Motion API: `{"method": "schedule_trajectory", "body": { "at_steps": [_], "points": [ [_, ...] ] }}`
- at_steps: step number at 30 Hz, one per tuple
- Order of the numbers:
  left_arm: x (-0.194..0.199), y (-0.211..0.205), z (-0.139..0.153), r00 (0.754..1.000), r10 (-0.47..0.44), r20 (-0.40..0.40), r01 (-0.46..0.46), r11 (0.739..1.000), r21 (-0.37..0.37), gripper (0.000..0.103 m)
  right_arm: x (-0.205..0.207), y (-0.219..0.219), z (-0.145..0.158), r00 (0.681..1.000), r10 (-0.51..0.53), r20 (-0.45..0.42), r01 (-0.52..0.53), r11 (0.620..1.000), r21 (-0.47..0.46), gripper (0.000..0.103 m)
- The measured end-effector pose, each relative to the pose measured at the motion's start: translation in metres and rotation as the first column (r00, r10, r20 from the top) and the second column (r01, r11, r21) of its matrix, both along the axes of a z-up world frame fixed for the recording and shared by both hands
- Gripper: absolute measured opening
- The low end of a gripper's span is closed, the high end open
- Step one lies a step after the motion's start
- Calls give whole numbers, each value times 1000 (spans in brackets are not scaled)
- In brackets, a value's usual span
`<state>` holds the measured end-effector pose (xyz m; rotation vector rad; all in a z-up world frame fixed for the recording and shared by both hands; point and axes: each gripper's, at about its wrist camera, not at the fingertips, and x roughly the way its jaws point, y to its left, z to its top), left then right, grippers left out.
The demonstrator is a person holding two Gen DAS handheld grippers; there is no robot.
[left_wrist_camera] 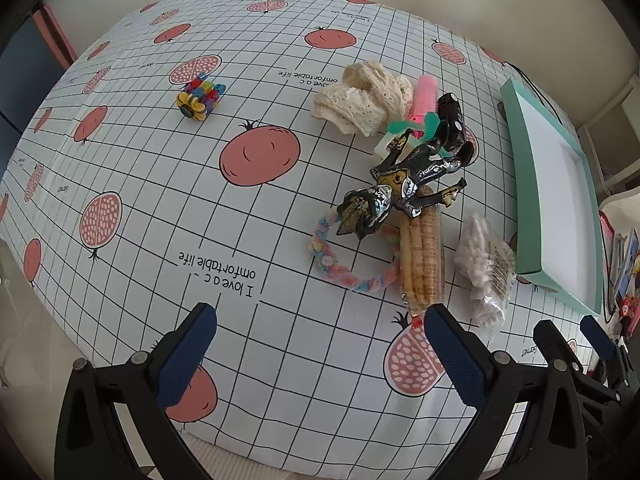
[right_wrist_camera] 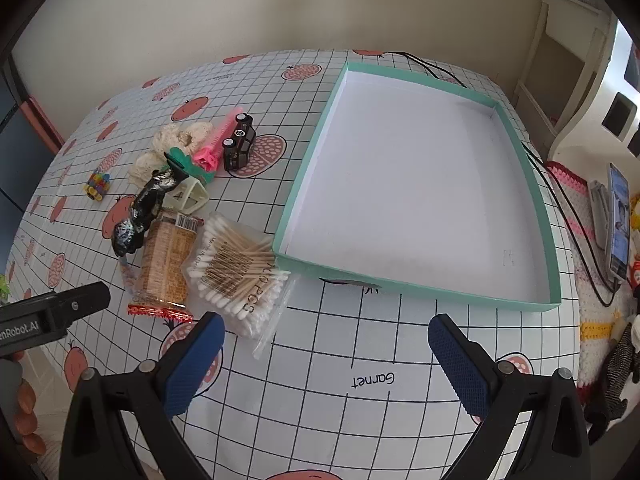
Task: Organize objects
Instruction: 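Reach the left gripper to the black toy figure while the right gripper reaches the cotton swab bag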
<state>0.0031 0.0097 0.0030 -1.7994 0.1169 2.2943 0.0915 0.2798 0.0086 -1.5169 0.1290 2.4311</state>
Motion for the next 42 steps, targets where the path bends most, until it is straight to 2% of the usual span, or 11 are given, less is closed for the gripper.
{"method": "schedule_trajectory", "body": {
  "at_steps": [10,18,24,35,39,42],
  "points": [
    [1,-1,3,1000,-24,-14,24,1000,15,103,-1,-2,-1,1000,12,8,-12,1000,8,103],
    [0,3,3,997,-78,2,77,996,44,103,-6,-4,-3,998,52,-31,-54,997,-48,103],
    [-11,3,4,996,-85,21,82,988,135,103,-13,-7,-7,997,68,-38,-71,992,-100,102],
    [-36,2,-2,997,-71,-34,72,997,9,102,-32,-28,-12,994,97,-46,-103,982,-157,96],
    [-43,5,-2,996,-71,-48,71,997,8,93,-40,-32,-13,995,92,-35,-96,981,-171,95],
    [-44,10,0,992,-94,-79,94,996,-1,93,-46,-34,-22,996,90,-1,-88,980,-180,92]
  ]
}}
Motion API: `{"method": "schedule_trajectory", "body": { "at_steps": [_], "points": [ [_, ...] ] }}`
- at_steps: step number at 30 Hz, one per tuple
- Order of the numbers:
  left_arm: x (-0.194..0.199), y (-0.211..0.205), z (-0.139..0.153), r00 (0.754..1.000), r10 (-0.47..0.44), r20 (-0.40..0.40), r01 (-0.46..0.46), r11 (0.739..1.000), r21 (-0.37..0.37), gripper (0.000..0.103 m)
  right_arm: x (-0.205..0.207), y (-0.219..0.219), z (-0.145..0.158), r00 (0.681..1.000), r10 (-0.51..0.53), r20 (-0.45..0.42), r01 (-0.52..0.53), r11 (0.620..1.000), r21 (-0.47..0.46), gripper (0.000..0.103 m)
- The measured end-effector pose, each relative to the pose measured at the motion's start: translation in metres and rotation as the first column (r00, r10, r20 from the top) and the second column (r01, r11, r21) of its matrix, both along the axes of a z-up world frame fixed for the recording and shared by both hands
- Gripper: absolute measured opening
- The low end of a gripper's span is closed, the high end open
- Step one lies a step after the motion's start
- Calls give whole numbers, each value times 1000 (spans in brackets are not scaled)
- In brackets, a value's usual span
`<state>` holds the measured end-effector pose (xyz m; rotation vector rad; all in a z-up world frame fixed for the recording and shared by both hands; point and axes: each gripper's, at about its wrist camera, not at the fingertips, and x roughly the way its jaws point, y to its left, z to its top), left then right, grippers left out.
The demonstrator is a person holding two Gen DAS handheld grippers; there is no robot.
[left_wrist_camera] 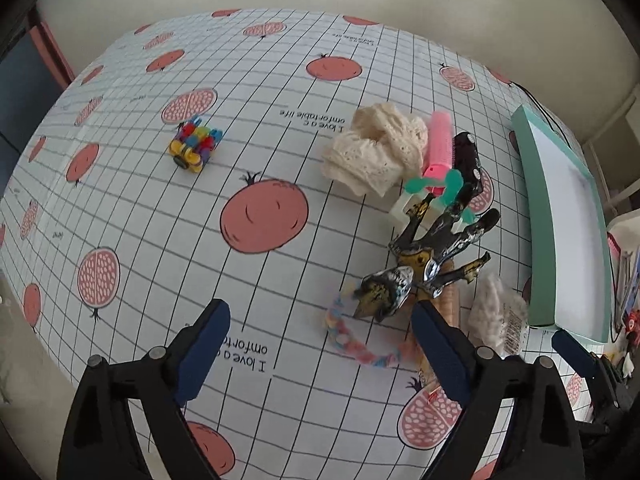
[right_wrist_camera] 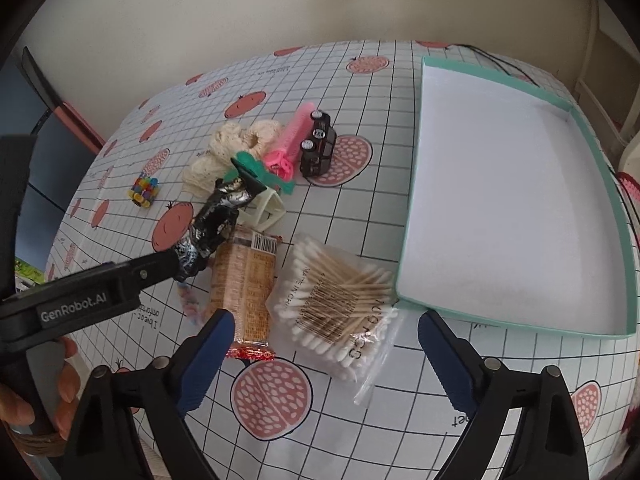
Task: Organize objects
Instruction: 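Reach the left gripper to the black toy figure while the right gripper reaches the cotton swab bag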
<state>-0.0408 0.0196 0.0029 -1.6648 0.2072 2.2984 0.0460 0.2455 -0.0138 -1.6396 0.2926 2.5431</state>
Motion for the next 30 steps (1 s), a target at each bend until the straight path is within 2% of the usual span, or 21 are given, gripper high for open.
{"method": "schedule_trajectory", "body": {
  "at_steps": [8,18,22,24,26,30],
  "points": [
    [-4,12,-3,999,-35,-18,36,999,29,92,-5,3,-11,999,-17,39,18,1000,-22,85],
    [-6,25,-9,997,-76,-24,76,997,22,92,-5,10,-23,996,-35,78,39,998,-57,79],
    [-6,28,-11,996,-82,-24,82,996,24,92,-4,12,-26,995,-35,89,41,997,-68,71],
    [-6,28,-11,996,-90,-24,90,996,26,90,-3,12,-25,996,-35,87,41,997,-71,69],
    [-7,28,-12,995,-97,-14,98,994,48,81,0,11,-24,996,-32,85,39,996,-79,65],
    [-7,28,-12,995,-97,-3,97,993,62,79,-1,10,-23,997,-15,81,23,995,-98,61]
  ]
}}
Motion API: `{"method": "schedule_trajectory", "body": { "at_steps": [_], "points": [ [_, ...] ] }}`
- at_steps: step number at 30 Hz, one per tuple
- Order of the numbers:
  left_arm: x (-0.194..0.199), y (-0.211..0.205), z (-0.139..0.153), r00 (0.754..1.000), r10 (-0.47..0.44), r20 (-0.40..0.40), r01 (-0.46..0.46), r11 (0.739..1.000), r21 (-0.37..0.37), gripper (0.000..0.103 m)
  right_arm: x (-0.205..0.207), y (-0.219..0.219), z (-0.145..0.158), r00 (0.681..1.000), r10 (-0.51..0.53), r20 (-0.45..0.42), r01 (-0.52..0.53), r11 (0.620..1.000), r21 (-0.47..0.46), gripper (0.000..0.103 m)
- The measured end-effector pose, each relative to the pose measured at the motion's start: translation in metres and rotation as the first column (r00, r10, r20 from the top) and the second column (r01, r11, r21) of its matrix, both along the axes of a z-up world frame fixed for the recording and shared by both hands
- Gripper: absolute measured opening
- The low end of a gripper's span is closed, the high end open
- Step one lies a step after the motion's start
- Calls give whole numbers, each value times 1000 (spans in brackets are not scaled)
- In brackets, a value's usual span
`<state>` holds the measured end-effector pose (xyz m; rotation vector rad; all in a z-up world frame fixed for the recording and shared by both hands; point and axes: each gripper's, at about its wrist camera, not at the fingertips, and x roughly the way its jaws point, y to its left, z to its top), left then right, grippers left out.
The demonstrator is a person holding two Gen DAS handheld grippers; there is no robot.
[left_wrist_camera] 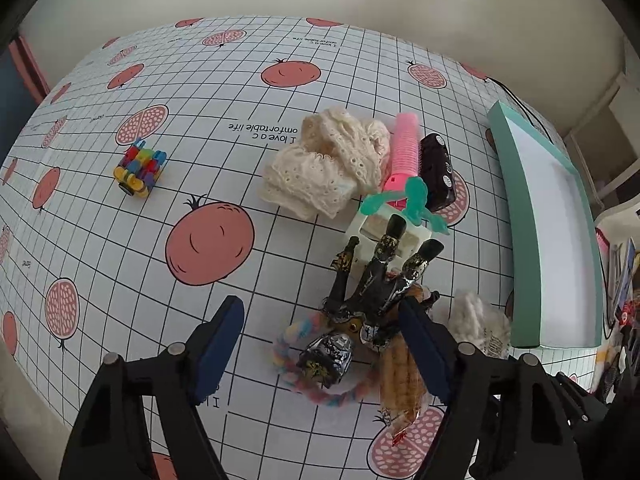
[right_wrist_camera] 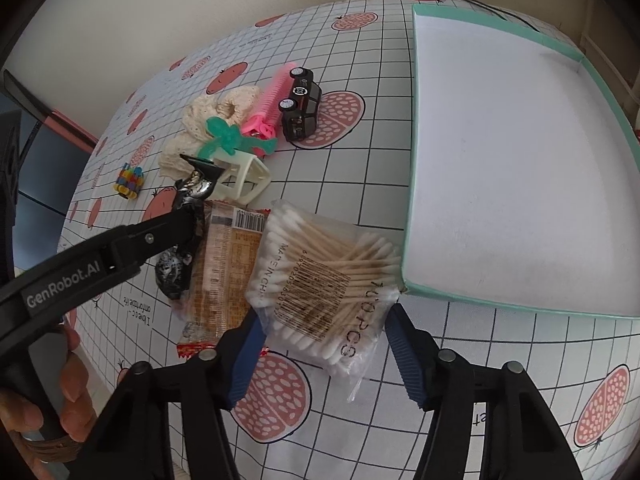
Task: Organize objects
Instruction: 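Reach the left gripper to the black toy figure while the right gripper reaches the cotton swab bag, then close the left gripper on the black figure while the right gripper grips the cotton swab bag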
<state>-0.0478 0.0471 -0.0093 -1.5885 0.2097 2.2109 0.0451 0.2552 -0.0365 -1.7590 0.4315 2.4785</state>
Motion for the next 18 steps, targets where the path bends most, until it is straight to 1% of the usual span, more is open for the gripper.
{"method": "schedule_trajectory", "body": {
  "at_steps": [2,9,10,14,15,17,18],
  "points": [
    [0,-1,0,1000,-1,10,1,1000,19,72,1,-1,2,1000,14,-2,-14,1000,-18,57],
    [-1,-5,-2,999,19,40,-22,998,64,70,4,-5,5,999,43,-11,-43,999,-30,55],
    [-1,-4,-2,999,-12,40,9,998,67,68,5,-5,6,999,43,-13,-43,999,-31,55],
    [1,-1,0,999,-34,35,31,996,88,55,-2,-10,2,999,50,-13,-50,998,-24,55],
    [1,0,0,999,-41,32,38,995,88,53,-3,-11,1,999,50,-13,-51,998,-24,55],
    [3,2,2,998,-55,27,52,994,94,46,-3,-11,1,999,51,-13,-52,998,-23,55],
    [4,3,3,998,-61,26,58,993,98,44,-2,-11,1,999,52,-13,-52,998,-23,55]
  ]
}}
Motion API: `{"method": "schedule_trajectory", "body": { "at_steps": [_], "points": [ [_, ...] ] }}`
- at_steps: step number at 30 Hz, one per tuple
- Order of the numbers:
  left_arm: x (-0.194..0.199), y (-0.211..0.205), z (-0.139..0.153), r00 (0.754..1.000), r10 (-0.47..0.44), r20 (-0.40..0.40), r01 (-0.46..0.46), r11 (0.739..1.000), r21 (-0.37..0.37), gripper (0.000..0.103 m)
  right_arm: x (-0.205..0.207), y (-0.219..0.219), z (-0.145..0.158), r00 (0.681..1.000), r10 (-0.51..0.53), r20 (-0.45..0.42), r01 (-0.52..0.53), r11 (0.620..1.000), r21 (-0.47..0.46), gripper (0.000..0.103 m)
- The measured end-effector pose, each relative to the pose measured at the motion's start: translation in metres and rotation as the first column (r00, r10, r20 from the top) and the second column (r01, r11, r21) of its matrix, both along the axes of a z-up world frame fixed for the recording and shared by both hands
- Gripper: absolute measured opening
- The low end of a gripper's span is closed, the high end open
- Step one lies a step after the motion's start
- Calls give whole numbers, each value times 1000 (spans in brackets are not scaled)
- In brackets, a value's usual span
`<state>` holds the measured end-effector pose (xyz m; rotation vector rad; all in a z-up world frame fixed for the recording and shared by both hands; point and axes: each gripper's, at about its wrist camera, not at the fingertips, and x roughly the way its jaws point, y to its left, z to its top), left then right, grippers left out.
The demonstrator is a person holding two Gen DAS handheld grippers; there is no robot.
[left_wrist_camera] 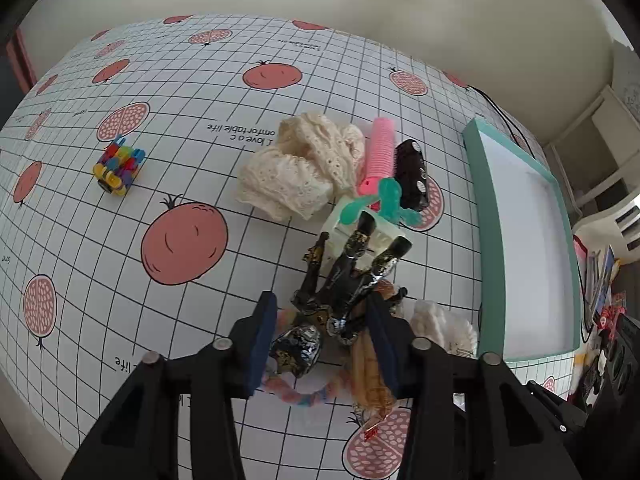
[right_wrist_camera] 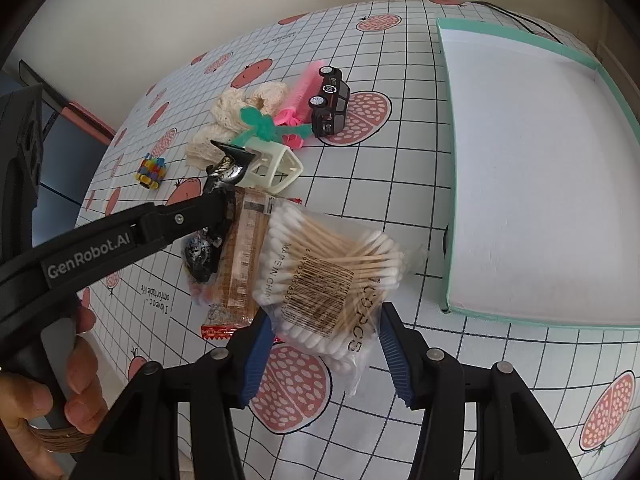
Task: Organize objects
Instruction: 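Close the left gripper on the black figure while the right gripper grips the cotton swab bag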
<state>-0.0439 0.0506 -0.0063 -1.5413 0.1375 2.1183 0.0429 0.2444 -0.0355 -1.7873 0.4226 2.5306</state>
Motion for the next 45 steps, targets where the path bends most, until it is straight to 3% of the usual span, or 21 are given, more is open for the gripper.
{"method": "schedule_trajectory", "body": {
  "at_steps": [4,9,13,18,19,20,36,45],
  "points": [
    [1,1,1,1000,-16,9,16,1000,21,33,0,-1,-1,1000,1,1,-1,1000,1,55],
    [1,1,1,1000,-20,13,20,1000,17,27,2,3,1,1000,-2,-5,2,1000,-6,55],
    [0,-1,3,999,-42,5,42,999,13,15,3,3,1,1000,3,-8,-3,1000,-8,55],
    [0,-4,5,999,-44,1,44,999,18,10,3,2,2,1000,3,-11,-3,1000,-10,55],
    [1,-4,7,999,-46,-7,46,999,20,2,4,2,2,1000,3,-12,-3,1000,-10,55],
    [1,-5,8,999,-49,-11,49,999,20,1,4,2,2,1000,2,-13,-3,1000,-11,55],
    [-2,-13,10,999,-36,27,35,997,63,1,7,9,11,1000,-10,-28,10,1000,-15,55],
    [5,-7,12,995,-95,1,95,994,50,33,9,13,11,1000,-12,-27,12,1000,-18,55]
  ]
}}
